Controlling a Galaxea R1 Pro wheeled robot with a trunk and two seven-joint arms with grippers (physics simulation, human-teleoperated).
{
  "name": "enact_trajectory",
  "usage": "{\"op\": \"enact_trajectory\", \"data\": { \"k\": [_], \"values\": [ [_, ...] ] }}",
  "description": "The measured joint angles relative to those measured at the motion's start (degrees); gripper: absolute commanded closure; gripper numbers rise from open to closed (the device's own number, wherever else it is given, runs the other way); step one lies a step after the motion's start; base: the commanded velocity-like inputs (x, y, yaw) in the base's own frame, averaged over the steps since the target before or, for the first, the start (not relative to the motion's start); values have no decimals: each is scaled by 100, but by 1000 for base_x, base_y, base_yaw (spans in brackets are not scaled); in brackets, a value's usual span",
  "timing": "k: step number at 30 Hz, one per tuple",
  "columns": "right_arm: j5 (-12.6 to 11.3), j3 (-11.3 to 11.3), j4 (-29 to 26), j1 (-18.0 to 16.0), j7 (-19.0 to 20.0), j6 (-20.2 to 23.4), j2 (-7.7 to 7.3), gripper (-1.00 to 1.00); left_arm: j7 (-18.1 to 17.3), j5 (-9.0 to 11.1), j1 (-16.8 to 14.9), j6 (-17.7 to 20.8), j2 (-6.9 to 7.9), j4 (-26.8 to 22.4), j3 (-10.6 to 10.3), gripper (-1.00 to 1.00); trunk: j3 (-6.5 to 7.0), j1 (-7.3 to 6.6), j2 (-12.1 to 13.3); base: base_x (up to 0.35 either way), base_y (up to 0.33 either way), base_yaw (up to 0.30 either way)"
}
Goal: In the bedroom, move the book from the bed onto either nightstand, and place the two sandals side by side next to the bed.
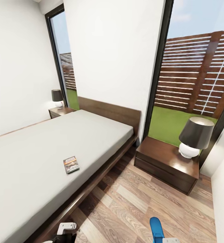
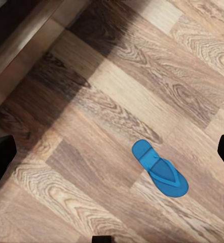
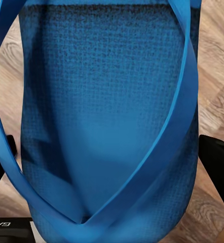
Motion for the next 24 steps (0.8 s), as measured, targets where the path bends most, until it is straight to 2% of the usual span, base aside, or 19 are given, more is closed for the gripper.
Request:
{"op": "enact_trajectory", "data": {
  "k": [16, 24],
  "values": [
    [-1, 0, 1, 0, 2, 0, 0, 100, 0, 1, 0, -5, 0, 2, -3, -100, 0, 0, 0, 21, -47, 0],
    [0, 0, 0, 0, 6, 0, 0, 100, 1, 2, 0, -61, 0, -1, -1, -100, 0, -2, 0, 145, -9, -20]
  ]
}}
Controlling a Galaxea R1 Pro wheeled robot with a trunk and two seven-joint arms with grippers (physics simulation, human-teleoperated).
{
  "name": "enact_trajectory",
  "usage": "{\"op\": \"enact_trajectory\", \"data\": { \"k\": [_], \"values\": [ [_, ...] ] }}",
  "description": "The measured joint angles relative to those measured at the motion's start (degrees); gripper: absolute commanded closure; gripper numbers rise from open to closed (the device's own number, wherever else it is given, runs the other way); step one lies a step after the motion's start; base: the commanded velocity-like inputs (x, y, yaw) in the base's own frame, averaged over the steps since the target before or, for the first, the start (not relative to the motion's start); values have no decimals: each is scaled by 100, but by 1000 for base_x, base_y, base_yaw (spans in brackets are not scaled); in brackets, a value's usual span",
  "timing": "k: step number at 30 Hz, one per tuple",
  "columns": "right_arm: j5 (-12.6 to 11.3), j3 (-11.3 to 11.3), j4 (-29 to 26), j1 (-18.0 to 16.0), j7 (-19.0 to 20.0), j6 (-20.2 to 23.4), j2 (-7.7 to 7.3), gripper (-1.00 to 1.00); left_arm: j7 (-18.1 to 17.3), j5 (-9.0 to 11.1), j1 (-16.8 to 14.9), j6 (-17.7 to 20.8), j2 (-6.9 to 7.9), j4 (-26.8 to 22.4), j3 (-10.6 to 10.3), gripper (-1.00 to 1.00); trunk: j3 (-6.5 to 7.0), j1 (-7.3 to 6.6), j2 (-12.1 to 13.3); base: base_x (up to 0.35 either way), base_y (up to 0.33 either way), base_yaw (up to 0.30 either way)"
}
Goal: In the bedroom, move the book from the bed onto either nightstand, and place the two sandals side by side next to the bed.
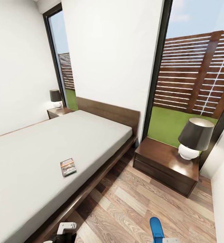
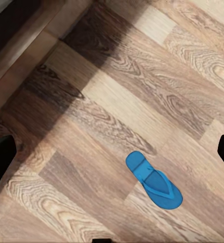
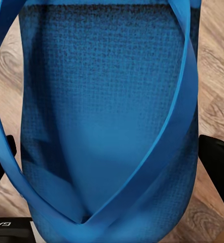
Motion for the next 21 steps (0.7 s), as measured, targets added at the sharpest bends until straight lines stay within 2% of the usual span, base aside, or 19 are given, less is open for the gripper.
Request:
{"op": "enact_trajectory", "data": {
  "k": [12, 21],
  "values": [
    [0, 0, 0, 0, -2, 0, 0, 100, 0, -6, 1, -59, -6, -1, -2, -100, 0, 1, 0, 156, -77, -23],
    [0, 0, 0, 0, 1, 0, 0, 100, -1, -6, 1, -67, -5, -1, 0, -100, 0, 2, 0, 71, -88, -3]
  ]
}}
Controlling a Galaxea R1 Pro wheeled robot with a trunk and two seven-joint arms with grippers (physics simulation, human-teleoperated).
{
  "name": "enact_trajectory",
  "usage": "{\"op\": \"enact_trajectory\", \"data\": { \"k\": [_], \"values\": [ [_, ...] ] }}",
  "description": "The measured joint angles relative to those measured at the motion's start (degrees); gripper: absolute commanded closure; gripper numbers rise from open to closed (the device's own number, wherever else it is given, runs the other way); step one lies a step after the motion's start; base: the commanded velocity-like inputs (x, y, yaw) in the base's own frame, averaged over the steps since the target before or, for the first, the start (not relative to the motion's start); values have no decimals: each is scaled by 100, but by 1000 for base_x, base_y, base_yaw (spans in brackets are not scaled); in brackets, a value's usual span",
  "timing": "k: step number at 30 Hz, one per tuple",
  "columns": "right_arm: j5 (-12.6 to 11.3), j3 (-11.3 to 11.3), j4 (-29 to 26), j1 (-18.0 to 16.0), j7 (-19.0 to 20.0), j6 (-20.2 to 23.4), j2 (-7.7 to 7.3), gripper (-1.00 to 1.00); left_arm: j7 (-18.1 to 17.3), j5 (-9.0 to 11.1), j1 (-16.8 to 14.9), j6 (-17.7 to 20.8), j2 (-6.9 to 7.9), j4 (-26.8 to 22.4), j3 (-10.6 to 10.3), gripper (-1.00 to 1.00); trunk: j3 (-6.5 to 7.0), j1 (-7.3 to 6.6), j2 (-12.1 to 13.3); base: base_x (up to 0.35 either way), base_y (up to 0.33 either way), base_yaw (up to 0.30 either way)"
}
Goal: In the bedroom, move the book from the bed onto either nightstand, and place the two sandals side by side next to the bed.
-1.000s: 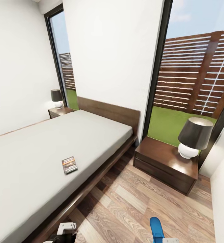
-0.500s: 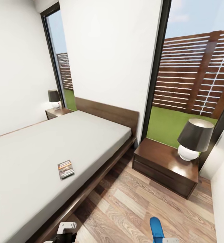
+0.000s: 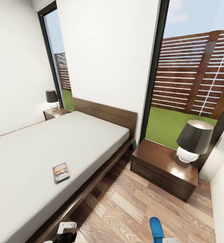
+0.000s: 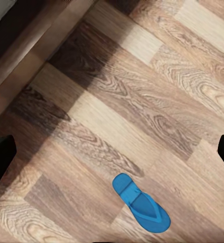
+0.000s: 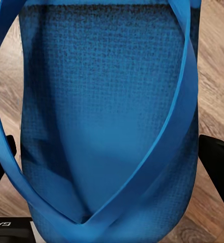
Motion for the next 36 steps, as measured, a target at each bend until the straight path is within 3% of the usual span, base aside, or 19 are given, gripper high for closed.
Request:
{"op": "enact_trajectory", "data": {
  "k": [36],
  "values": [
    [1, 0, 0, 0, -7, 0, 0, 100, 1, 8, 0, 0, 2, -9, 1, -100, 0, 1, 0, -16, -11, 0]
  ]
}}
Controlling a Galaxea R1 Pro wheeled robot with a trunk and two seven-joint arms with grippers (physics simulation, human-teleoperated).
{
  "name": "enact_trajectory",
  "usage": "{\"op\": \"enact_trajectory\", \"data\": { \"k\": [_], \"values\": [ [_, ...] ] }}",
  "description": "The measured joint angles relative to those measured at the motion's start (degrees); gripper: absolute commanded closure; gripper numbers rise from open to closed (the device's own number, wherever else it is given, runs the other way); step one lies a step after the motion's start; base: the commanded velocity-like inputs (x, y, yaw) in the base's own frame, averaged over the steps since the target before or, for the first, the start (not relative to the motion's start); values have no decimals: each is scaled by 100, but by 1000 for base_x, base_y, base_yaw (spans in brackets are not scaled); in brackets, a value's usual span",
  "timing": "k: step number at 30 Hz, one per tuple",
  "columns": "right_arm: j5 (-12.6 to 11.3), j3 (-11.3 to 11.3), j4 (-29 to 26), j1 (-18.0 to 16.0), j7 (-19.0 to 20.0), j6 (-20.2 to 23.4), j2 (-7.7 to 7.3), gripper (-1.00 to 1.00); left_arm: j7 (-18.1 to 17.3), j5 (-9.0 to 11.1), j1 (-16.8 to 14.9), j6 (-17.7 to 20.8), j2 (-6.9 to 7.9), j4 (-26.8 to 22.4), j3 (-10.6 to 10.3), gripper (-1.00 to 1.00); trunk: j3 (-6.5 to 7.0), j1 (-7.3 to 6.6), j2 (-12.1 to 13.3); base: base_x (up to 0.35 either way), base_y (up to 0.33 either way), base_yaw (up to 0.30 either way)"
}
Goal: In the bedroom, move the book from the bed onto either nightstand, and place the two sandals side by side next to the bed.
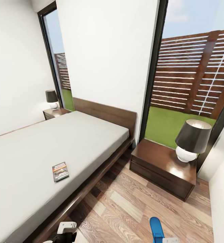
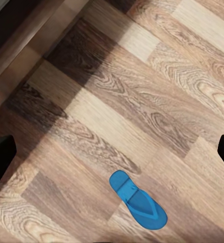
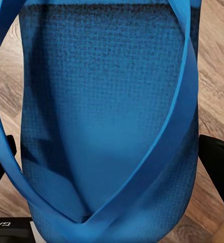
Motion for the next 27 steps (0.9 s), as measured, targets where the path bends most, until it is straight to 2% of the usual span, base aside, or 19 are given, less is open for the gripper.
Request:
{"op": "enact_trajectory", "data": {
  "k": [27],
  "values": [
    [3, -5, -2, 0, -1, 0, -8, 100, 0, 0, 0, 5, 1, 0, -1, -100, 0, 0, 0, -2, 0, 0]
  ]
}}
